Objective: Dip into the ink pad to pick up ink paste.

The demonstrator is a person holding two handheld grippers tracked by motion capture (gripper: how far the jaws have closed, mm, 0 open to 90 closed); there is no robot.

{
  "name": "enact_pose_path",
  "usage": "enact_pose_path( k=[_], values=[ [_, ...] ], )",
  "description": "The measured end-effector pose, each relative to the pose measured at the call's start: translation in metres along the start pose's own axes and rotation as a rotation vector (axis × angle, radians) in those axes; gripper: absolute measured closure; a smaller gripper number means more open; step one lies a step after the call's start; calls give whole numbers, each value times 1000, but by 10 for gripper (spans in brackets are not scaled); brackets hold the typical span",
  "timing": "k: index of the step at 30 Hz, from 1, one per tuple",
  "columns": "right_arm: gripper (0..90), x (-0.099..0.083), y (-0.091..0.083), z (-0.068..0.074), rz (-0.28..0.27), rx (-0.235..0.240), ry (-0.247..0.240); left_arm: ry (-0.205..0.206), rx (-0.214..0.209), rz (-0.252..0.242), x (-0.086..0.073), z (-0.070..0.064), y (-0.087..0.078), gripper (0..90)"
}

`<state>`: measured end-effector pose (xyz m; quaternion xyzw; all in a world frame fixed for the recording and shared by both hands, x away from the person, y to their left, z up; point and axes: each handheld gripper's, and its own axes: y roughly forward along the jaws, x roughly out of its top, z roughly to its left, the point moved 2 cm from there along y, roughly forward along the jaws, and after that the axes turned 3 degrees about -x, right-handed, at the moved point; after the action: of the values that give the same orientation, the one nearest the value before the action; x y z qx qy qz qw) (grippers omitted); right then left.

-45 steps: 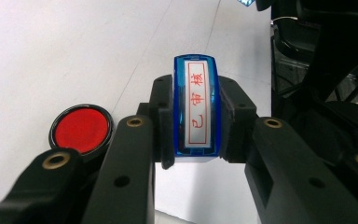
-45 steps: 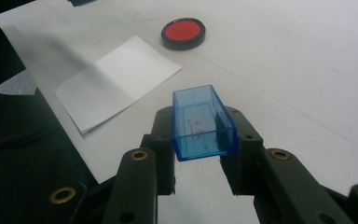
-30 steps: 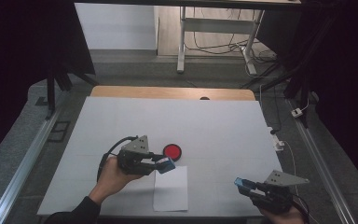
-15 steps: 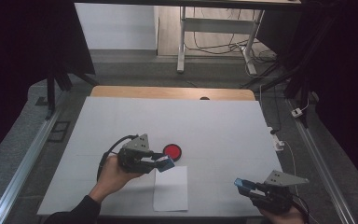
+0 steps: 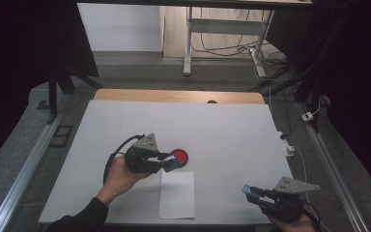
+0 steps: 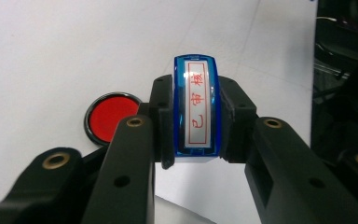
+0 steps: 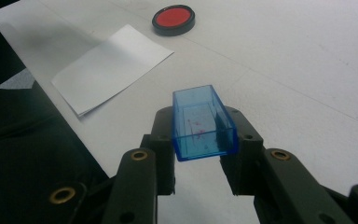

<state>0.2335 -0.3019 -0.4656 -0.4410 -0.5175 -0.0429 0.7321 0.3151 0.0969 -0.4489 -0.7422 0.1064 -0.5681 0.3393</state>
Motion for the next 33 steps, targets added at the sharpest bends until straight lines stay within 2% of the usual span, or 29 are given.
enact_pose_path(
  k=[13,17,33],
  values=[
    [685,0,1,0,11,8,-7,-38,39,28,5,18,13,703],
    [685,0,1,1,15,7,-9,-38,56,48,7,23,19,703],
    [684,0,1,0,10,8,-5,-57,68,72,17,37,38,703]
  ],
)
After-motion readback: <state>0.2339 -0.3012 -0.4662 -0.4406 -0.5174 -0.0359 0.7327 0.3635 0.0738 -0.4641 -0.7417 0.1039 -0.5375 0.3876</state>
